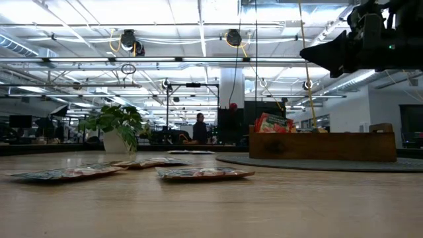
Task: Pick & Place Tea
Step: Put the yellow tea bag into the middle section of the wooden organizer
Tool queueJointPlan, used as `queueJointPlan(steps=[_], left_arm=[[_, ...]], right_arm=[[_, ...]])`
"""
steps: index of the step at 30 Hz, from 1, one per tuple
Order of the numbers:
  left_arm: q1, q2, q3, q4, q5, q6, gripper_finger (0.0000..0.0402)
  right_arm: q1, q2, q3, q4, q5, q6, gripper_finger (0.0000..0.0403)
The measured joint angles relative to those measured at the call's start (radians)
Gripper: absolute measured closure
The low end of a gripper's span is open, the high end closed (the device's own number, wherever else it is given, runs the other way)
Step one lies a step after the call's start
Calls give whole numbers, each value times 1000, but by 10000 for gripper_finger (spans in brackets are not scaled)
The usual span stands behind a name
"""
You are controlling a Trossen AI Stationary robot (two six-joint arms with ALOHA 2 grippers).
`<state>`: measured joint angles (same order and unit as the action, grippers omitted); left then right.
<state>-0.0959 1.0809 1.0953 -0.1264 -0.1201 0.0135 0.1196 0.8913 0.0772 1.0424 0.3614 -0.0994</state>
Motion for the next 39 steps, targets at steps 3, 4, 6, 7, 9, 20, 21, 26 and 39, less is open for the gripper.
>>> queueJointPlan(steps=[3,4,6,7,9,20,21,26,39], left_arm=[[-16,13,2,-137,157,9,91],[-23,22,1,-197,212,7,92],[-48,59,1,-289,258,-91,92],[-65,78,1,-322,243,-165,92],[-111,115,0,-386,203,-320,92],[-430,441,45,-468,164,-1228,92],[-450,469,45,-486,166,-1335,92],[-532,594,44,-542,271,-1730,92],[-554,679,44,-706,337,-2353,92]], right_arm=[[0,0,0,0,0,0,403],[0,0,0,0,0,0,403],[0,0,0,0,0,0,403],[0,0,0,-3,0,1,403],[0,0,0,-7,0,1,403],[-2,0,0,-9,2,-28,403],[-2,0,0,3,2,-36,403],[-2,0,1,48,3,-51,403],[-2,0,1,25,4,-117,403]])
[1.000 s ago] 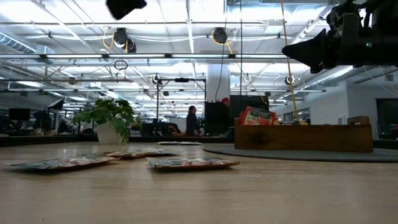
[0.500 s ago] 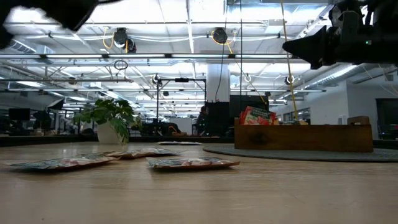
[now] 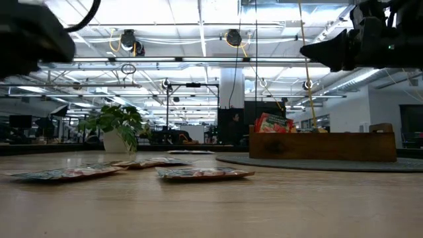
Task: Pick & Place Tea
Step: Put the yellow tea bag into the middle section of the wooden organizer
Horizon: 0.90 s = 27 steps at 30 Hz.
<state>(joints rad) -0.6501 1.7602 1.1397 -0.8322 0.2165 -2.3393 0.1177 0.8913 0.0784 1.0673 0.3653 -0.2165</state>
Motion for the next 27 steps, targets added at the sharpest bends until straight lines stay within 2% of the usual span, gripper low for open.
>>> queueJointPlan(steps=[8,19,22,27], left_arm=[[-15,113,3,79,51,-74,92],[-22,147,3,80,62,-83,98],[-32,147,2,80,49,-94,132],[-38,147,-13,83,28,-108,229]], right_arm=[[-20,0,0,37,0,-51,403],[-33,0,0,10,0,-21,403],[-33,0,0,-1,0,-20,403],[-33,0,0,-6,0,-20,403]])
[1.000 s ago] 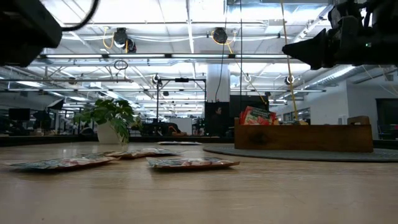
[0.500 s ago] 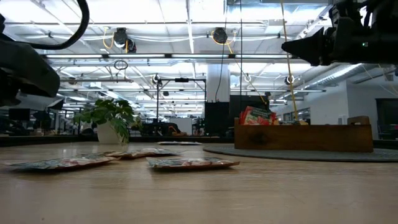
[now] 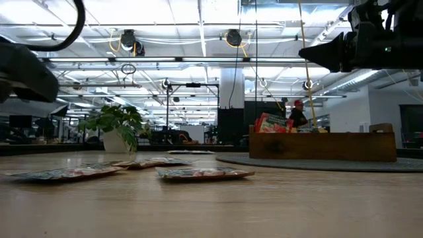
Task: Pick & Place Tea
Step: Put the yellow tea bag into the middle section of the wooden organizer
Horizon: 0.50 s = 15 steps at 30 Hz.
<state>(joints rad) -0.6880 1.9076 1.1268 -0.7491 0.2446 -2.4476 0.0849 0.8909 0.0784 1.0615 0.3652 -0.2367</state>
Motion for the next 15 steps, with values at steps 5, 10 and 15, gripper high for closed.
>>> queueJointPlan(steps=[5,10,15], left_arm=[[-17,-1,-12,0,-27,11,333],[-47,-5,-12,-1,-90,51,387],[-63,-9,21,-57,-280,160,389]], right_arm=[[0,0,0,-8,0,1,403],[0,0,0,-8,0,16,403],[0,0,0,-6,-1,16,403]])
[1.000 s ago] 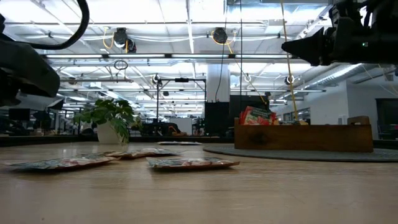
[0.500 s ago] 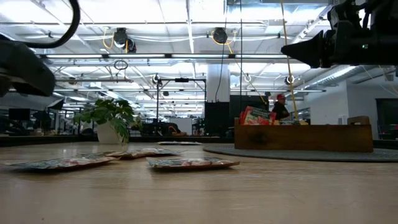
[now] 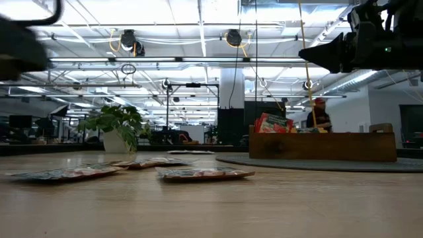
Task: Pick & Place Tea
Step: Put the yellow tea bag into the middle section of the wooden organizer
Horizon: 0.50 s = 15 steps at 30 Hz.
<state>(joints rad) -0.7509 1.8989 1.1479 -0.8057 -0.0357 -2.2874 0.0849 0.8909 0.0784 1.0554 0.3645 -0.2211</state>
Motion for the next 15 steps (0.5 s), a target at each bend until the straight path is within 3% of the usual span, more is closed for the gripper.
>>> queueJointPlan(steps=[4,9,15], left_arm=[[4,-17,76,-195,-173,26,390],[34,-30,230,-472,-318,120,390],[179,-33,361,-715,-574,447,391]], right_arm=[[0,0,0,2,-3,0,403],[0,0,0,4,-10,29,403],[0,16,0,47,-130,106,403]])
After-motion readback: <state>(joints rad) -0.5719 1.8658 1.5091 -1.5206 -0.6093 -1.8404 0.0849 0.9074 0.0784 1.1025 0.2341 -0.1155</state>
